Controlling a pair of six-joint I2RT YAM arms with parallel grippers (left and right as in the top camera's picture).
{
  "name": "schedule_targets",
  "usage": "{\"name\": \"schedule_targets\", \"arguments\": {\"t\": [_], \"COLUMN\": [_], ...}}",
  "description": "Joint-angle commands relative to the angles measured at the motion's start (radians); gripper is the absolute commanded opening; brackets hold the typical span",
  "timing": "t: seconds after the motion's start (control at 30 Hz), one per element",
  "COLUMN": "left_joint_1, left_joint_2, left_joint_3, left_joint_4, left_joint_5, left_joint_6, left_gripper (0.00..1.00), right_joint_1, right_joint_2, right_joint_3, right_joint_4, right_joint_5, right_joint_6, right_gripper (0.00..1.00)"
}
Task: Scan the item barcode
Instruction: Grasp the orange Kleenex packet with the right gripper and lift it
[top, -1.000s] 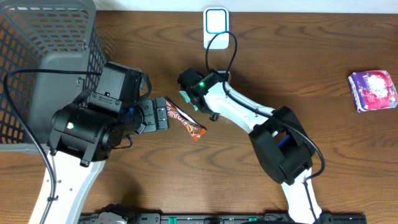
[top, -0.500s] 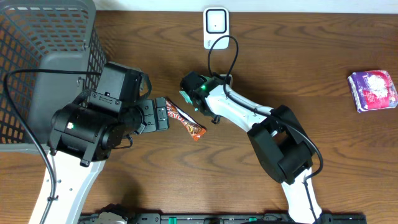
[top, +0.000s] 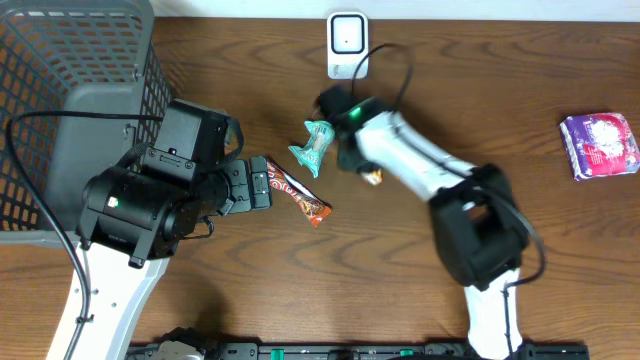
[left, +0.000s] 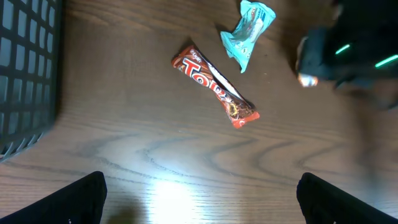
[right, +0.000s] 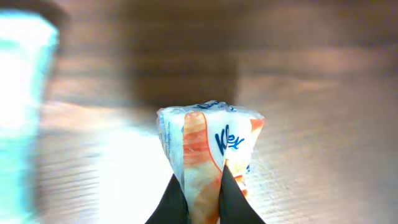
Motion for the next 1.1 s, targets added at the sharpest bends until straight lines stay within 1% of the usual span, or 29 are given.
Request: {"name": "schedule_targets", "arguments": {"t": [0.0,0.07,0.13,0.2,0.27,0.47,0.63,0.73,0.77,0.83,0.97,1.07], "left_joint_1": [0.002,0.002,0.002,0.002,0.002,0.002,0.002,0.002,0.002,0.002,0.002,0.002], "left_joint_2": [-0.004,-0.004,-0.004,-0.004,-0.004,-0.004,-0.004,-0.004,-0.004,-0.004,-0.004,-0.004], "left_joint_3": [0.009,0.009,0.009,0.009,0.009,0.009,0.009,0.009,0.009,0.009,0.009,0.009], "left_joint_4": [-0.003,-0.003,-0.003,-0.003,-0.003,-0.004,-0.003,-0.003,-0.004,-0.003,-0.004,-0.003], "left_joint_5": [-0.009,-0.009,-0.009,-0.009,-0.009,-0.009,-0.009,-0.009,-0.009,-0.009,-0.009,-0.009], "left_joint_6": [0.01,0.01,0.01,0.01,0.01,0.01,0.01,0.01,0.01,0.01,0.01,0.01], "left_gripper": [0.98,0.98,0.98,0.98,0.98,0.98,0.98,0.98,0.98,0.98,0.98,0.98], "right_joint_1": [-0.124,-0.182,-0.228,-0.269,-0.296,-0.334,-0.382,-0.414,-0.424,-0.446,-0.473,-0.483], "right_joint_2": [-0.072,-0.063,-0.057,-0.047,-0.037,-0.011,-0.011,-0.011,-0.011,-0.011,-0.011,-0.017], "right_joint_3": [0.035,0.031,0.021,0.006,-0.011,-0.115,-0.198,-0.21,-0.211,-0.211,-0.196,-0.137], "right_joint_4": [0.026,0.035,0.043,0.058,0.066,0.116,0.154,0.145,0.138,0.114,0.065,-0.002], "right_joint_5": [-0.429,-0.599,-0.724,-0.821,-0.858,-0.859,-0.851,-0.845,-0.827,-0.76,-0.687,-0.679], "right_joint_6": [-0.182,-0.248,-0.299,-0.337,-0.347,-0.38,-0.379,-0.38,-0.379,-0.379,-0.38,-0.397], "right_gripper": [0.01,0.01,0.01,0.02,0.03,0.09,0.1,0.11,0.14,0.28,0.33,0.36]}}
